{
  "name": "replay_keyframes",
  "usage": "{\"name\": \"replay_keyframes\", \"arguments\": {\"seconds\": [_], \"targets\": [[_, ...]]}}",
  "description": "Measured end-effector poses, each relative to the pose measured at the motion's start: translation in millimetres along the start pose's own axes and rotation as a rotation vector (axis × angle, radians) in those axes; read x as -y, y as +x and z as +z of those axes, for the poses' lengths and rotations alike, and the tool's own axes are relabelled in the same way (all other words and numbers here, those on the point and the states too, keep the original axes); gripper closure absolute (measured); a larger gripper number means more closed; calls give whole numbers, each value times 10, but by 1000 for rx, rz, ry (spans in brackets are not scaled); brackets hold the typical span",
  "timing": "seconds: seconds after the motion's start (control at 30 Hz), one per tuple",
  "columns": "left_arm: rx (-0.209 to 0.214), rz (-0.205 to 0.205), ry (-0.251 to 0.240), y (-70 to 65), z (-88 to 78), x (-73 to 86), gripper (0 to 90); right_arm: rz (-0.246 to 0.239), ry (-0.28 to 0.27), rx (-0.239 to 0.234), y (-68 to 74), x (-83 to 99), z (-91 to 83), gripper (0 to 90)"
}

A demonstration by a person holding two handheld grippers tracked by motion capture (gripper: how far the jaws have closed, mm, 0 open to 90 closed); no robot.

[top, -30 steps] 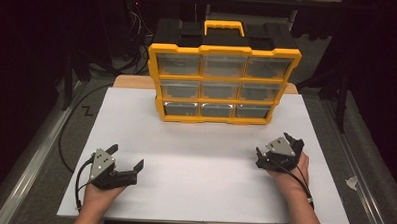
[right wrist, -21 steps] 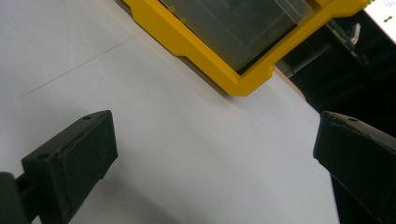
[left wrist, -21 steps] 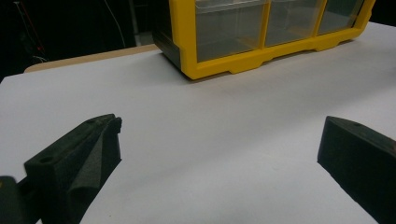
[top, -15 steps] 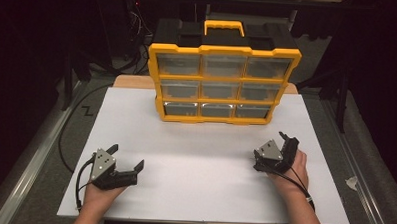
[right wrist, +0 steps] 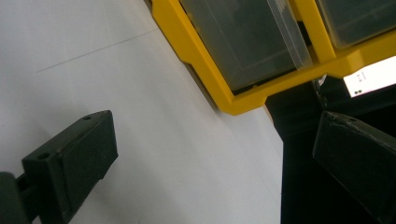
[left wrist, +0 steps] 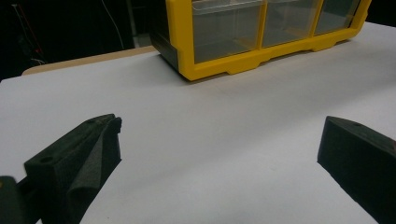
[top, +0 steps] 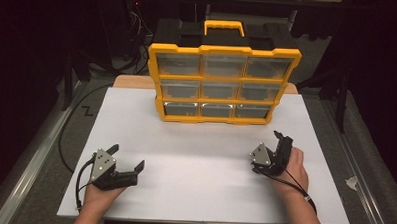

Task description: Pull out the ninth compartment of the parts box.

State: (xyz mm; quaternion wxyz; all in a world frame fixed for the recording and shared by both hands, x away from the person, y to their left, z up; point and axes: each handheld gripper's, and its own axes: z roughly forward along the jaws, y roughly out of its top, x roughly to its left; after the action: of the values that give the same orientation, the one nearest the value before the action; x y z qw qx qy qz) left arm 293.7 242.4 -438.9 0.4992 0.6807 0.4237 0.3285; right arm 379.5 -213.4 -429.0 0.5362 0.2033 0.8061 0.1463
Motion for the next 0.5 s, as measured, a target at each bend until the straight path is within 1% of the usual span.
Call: {"name": "replay_keyframes", "arguments": {"seconds": [0.03, 0.07, 0.1, 0.13, 0.2, 0.23, 0.3, 0.33, 0.37, 0.43, 0.47, 0.5], "targets": [[0, 0, 0, 0, 0, 0, 2, 0, 0, 0, 0, 0, 0, 11], [0, 1, 0, 0, 0, 0, 2, -25, 0, 6, 0, -7, -4, 11], [1, 1, 0, -1, 1, 1, 2, -73, -3, 24, 28, -46, -22, 11], [1, 1, 0, -1, 1, 1, 2, -73, -3, 24, 28, -46, -22, 11], [3, 3, 3, -3, 2, 1, 2, -124, -3, 37, 61, -95, -49, 11], [3, 3, 3, -3, 2, 1, 2, -122, -3, 39, 79, -101, -52, 11], [5, 5, 1, -6, 1, 1, 2, -154, -6, 43, 97, -120, -66, 15], [5, 5, 1, -6, 1, 1, 2, -154, -6, 43, 97, -120, -66, 15], [6, 5, 1, -7, 1, 1, 2, -195, -16, 52, 102, -129, -69, 16], [7, 6, 1, -7, 1, 1, 2, -196, -11, 53, 118, -129, -69, 15], [8, 6, 2, -7, 2, 1, 2, -222, -9, 59, 130, -134, -69, 15], [8, 6, 2, -7, 2, 1, 2, -222, -9, 59, 130, -134, -69, 15]]}}
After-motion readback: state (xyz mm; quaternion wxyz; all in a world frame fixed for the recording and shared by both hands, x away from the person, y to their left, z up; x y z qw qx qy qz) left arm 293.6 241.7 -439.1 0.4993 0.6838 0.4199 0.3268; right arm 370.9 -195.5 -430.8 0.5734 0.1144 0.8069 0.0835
